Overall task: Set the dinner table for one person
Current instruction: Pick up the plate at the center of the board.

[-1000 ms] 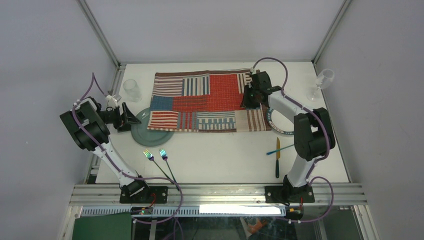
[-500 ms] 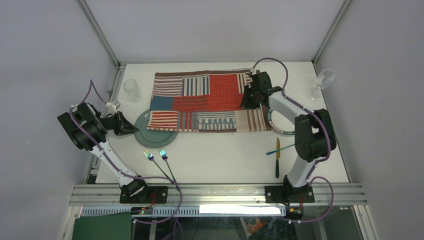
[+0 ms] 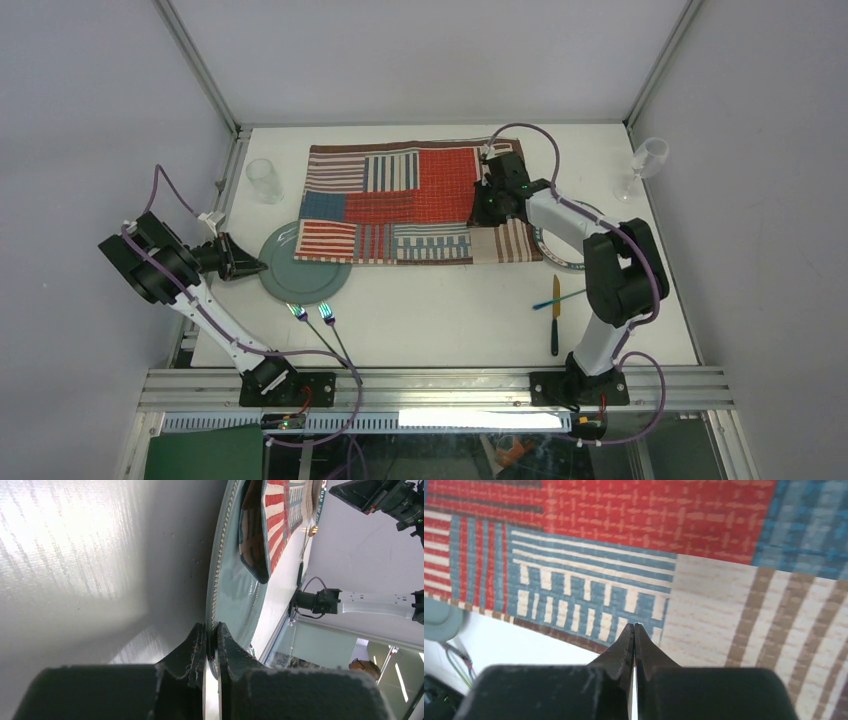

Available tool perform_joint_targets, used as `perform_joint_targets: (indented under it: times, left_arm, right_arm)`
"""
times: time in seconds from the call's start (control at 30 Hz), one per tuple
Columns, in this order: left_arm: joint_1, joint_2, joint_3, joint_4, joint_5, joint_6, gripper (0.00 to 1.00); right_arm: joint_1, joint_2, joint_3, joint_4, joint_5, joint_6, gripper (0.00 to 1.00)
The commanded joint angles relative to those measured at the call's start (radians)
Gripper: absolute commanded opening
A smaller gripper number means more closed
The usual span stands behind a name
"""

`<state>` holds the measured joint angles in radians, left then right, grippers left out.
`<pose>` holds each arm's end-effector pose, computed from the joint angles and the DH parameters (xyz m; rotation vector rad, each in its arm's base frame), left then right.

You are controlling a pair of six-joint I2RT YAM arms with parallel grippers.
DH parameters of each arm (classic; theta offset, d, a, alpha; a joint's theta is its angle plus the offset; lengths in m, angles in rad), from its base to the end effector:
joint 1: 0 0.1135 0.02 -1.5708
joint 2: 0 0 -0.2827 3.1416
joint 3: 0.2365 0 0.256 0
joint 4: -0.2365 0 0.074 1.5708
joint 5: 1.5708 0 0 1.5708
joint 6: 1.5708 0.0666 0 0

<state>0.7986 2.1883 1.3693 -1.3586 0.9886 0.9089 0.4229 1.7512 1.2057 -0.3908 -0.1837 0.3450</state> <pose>0.2732 0.2007 0.1123 -0.2708 2.4076 -1.4099 0.3573 0.1741 0.2014 -0.1776 2.5638 0.5353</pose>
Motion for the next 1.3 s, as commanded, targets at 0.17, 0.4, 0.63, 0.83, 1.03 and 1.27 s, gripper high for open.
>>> perform_joint_targets:
  times: [0.17,0.4,0.63,0.83,1.03,1.27]
  left_arm:
    - [0.136,0.023,0.032,-0.095,0.018,0.279,0.00]
    - [0.241,0.033,0.024,-0.097,-0.039,0.316,0.00]
    - [0.306,0.037,0.025,-0.096,-0.049,0.339,0.00]
    - [0.336,0.058,0.042,-0.096,-0.055,0.336,0.00]
    - [0.337,0.068,0.038,-0.096,-0.046,0.341,0.00]
    - [0.340,0.066,0.037,-0.096,-0.052,0.347,0.00]
  right_arm:
    - [0.075,0.041,0.096,0.081,-0.242,-0.001,0.00]
    - [0.144,0.130,0.185,0.052,-0.259,-0.003,0.00]
    - [0.178,0.165,0.207,0.061,-0.282,-0.006,0.00]
    - [0.229,0.233,0.238,0.062,-0.433,-0.018,0.07]
    - [0.296,0.317,0.217,0.224,-0.608,0.118,0.26]
    - [0.374,0.449,0.315,0.392,-0.682,0.281,0.35]
